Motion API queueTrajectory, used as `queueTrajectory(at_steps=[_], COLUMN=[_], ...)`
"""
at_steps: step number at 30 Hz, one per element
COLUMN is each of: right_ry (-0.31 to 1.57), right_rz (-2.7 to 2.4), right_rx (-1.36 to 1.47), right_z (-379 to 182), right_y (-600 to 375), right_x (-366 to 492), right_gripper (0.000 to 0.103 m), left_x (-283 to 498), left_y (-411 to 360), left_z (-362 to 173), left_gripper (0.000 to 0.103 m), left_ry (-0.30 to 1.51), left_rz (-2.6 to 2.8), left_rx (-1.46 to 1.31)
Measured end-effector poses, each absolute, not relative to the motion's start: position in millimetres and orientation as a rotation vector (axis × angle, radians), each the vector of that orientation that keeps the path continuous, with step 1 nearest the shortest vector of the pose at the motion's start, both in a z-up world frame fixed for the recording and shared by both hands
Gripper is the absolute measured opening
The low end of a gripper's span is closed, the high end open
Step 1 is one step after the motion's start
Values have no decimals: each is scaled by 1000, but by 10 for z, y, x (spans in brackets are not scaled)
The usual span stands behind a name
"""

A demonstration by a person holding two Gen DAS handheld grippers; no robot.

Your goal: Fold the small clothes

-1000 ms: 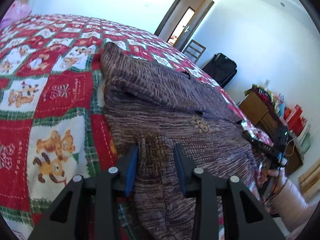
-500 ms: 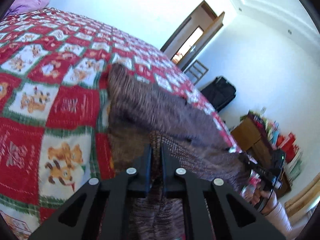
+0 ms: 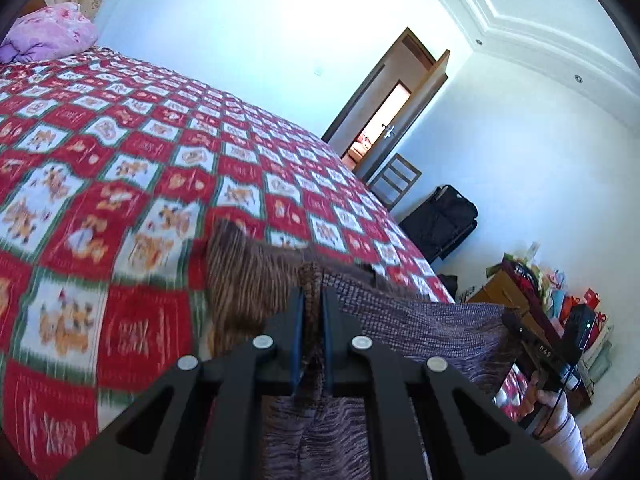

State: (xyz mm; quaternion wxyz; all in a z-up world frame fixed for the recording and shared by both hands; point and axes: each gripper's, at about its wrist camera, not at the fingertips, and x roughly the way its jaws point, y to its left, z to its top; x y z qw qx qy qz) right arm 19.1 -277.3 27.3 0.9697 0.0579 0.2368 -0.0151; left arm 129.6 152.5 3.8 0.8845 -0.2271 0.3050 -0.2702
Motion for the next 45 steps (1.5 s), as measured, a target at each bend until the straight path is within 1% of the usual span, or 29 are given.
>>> queueTrajectory(at_steps=[4, 7, 13, 20, 25, 28, 32, 34, 35, 36, 37, 38, 39, 40, 41, 42, 43, 44, 45], right_ry=[488, 508, 558, 603, 577, 572, 680, 721, 740, 751, 754, 751, 740, 696, 639, 570, 508, 464, 424], right_rz=[-54, -78, -126, -171, -179, -182, -196, -200, -197, -202, -213, -229, -237, -242, -266, -304, -323, -329, -326], right_rx=[98, 94, 121, 158, 156, 132, 140, 154, 153, 149, 145, 147, 158, 182, 194, 198, 205, 208, 203], right_z=[282, 233, -73, -449, -394, -398, -661, -716, -741, -756, -754, -735, -702, -618, -519, -399, -282, -195, -105], right_y=[-2870, -2965, -3179, -3351, -3359, -3315, -3352, -3385, -3386, -3382, -3379, -3391, -3411, -3446, -3465, -3470, -3456, -3427, -3363], right_x=[558, 872, 1408, 1743, 1876, 1926, 2081, 2145, 2170, 2179, 2179, 2160, 2129, 2032, 1912, 1746, 1568, 1420, 1235], right_gripper=[8, 8, 6, 6, 6, 6, 6, 7, 7, 9, 15, 20, 30, 32, 33, 37, 48, 52, 53], left_x=[1571, 1831, 2106, 2310, 2355, 2399, 2451, 2484, 2493, 2495, 2486, 2468, 2440, 2410, 2373, 2319, 2262, 2165, 2102], left_y=[1421, 1335, 1185, 1197, 1143, 1149, 1240, 1261, 1259, 1248, 1233, 1216, 1193, 1179, 1176, 1190, 1218, 1251, 1273], left_z=[57, -27, -289, -532, -450, -502, -665, -720, -747, -754, -739, -714, -677, -637, -591, -543, -502, -449, -427], left_gripper=[9, 9, 9, 9, 9, 9, 9, 14, 20, 21, 23, 31, 40, 46, 59, 71, 74, 77, 77], left_ry=[627, 634, 699, 751, 721, 726, 776, 808, 830, 846, 846, 850, 859, 870, 880, 884, 878, 864, 856], left_rz=[-546, -528, -486, -421, -416, -407, -391, -367, -347, -338, -336, -336, -341, -347, -348, -345, -334, -312, -303], left_rx=[-450, -442, -402, -453, -430, -430, -503, -520, -520, -515, -505, -487, -461, -434, -408, -383, -364, -342, -331])
